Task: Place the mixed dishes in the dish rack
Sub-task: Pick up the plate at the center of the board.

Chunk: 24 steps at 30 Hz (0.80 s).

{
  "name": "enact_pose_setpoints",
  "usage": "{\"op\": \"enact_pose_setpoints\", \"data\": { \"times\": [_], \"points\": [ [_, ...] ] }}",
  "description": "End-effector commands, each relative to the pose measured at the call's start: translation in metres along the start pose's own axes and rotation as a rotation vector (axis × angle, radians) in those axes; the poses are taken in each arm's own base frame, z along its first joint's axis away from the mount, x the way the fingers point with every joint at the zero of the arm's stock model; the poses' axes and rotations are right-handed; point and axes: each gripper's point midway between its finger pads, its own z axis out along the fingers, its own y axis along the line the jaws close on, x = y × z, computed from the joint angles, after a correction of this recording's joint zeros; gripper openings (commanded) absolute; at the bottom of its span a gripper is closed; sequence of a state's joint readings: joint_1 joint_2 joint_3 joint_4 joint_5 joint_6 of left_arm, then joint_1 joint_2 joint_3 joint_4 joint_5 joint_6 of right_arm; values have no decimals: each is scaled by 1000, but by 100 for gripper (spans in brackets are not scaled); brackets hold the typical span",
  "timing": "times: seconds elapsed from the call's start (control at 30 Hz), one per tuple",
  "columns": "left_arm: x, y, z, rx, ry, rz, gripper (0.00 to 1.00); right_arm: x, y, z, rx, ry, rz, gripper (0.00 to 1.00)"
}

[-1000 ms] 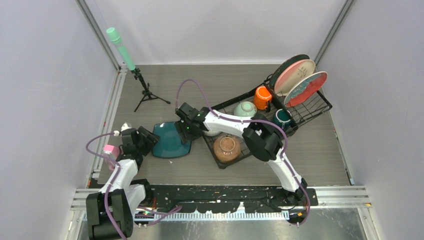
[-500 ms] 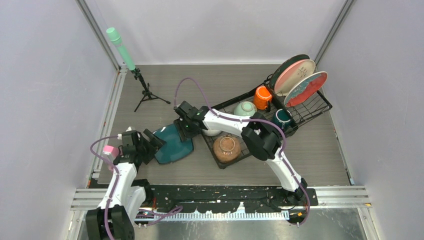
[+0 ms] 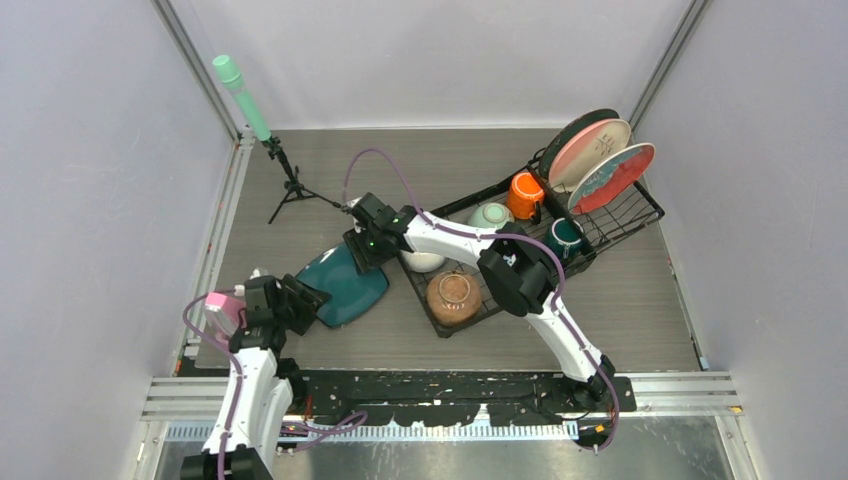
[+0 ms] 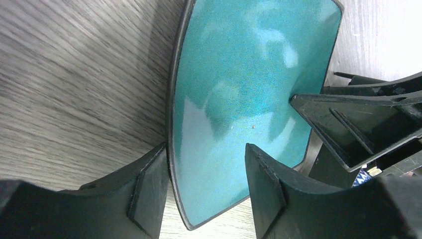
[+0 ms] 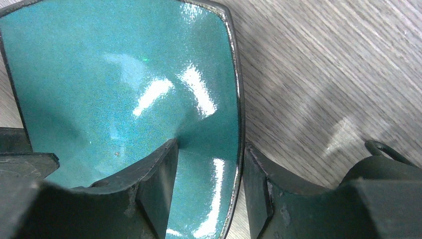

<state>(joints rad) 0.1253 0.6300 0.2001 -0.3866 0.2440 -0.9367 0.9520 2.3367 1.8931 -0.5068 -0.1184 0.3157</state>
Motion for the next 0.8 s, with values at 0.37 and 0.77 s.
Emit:
{"op": "enact_pose_setpoints", "data": {
  "times": [0.37, 0.77],
  "points": [
    [17, -52, -13, 276, 86, -34, 51, 60, 116, 1, -422, 182, 34, 51],
    [12, -74, -8, 331, 153, 115, 47, 63, 123, -4, -453, 206, 82, 48]
  ]
}}
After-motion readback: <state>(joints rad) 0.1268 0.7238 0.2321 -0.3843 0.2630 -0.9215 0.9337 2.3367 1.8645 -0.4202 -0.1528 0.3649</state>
